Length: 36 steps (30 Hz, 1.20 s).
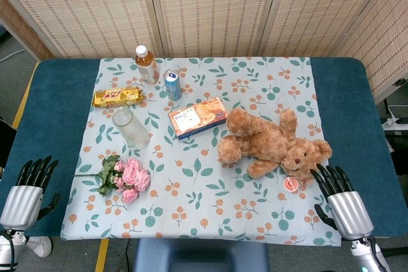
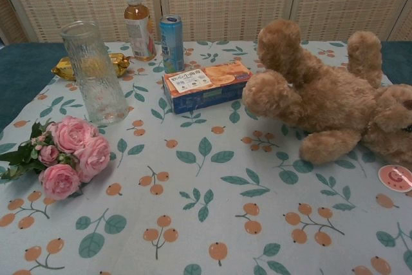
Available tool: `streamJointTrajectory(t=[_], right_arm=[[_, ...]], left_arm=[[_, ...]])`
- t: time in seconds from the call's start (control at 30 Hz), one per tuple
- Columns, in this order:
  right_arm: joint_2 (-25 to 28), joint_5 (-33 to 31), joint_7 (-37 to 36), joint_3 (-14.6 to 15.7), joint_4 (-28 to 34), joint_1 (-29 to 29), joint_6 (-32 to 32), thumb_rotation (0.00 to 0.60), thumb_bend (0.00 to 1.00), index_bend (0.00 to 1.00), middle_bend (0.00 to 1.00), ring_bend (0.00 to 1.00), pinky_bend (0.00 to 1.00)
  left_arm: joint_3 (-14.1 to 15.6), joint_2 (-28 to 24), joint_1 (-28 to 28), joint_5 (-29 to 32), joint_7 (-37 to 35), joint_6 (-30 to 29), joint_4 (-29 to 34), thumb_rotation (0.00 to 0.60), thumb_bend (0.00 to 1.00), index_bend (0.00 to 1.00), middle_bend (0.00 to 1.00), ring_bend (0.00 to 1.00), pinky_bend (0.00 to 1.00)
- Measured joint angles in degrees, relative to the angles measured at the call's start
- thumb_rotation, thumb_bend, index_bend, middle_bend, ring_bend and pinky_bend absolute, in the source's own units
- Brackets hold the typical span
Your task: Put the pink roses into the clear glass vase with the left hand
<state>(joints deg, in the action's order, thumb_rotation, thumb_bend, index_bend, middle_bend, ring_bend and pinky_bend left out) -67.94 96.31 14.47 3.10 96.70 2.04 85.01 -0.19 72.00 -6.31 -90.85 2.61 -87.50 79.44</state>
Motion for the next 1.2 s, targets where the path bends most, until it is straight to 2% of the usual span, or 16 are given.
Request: streamJointTrajectory(t=[0.17,0.3,0.4,0.47,0.77,1.03,1.2], right_arm=[[0.58,-0.76,-1.17,-0.16,0.34,0.23,-0.65,0.6,0.29,0.0,0.0,0.0,0.0],[1.18,-0.06,-2.46,-0.1,0.46,0.02,0.44,0.6,0.29,0.0,0.0,0.0,0.0],[1.45,0.89,-3.24,0.13,0.43,-0.19,1.17,0.6,0.29,0.0,0.0,0.0,0.0],[1.55,1.53,-3.58,0.34,0.36,-0.25,1.44,0.6,0.29,0.0,0.0,0.0,0.0],[1.79,3.78,-4.34,1.43,0.15,-0.49,2.07,0.6,0.29,0.0,0.0,0.0,0.0],[1.36,3.77,-4.73,0.93,0.03,-1.07,3.52,0.6,0.29,0.0,0.0,0.0,0.0],[1.32,3.5,-4.96,0.9,-0.1,-0.94,2.96,0.6,0.29,0.0,0.0,0.0,0.0]], left_arm=[[0.43,0.04,-0.38,-0.71,-1.29,1.04,0.39,0.6,0.4,0.0,0.0,0.0,0.06],[0.94,0.76,-1.62,-2.44,-6.11,1.42,-0.31,0.6,0.38,0.0,0.0,0.0,0.08],[1.16,1.0,-3.32,-2.36,-9.98,5.03,-0.14,0.6,0.38,0.0,0.0,0.0,0.07],[0.98,1.05,-4.53,-1.62,-9.95,8.28,0.44,0.6,0.38,0.0,0.0,0.0,0.07],[-0.88,0.63,-9.88,5.42,-1.07,19.98,6.28,0.6,0.39,0.0,0.0,0.0,0.07],[-3.55,1.86,-16.51,21.94,15.36,32.54,11.43,0.6,0.37,0.0,0.0,0.0,0.16],[-4.38,4.03,-20.59,28.18,20.99,36.23,11.91,0.6,0.37,0.0,0.0,0.0,0.17]])
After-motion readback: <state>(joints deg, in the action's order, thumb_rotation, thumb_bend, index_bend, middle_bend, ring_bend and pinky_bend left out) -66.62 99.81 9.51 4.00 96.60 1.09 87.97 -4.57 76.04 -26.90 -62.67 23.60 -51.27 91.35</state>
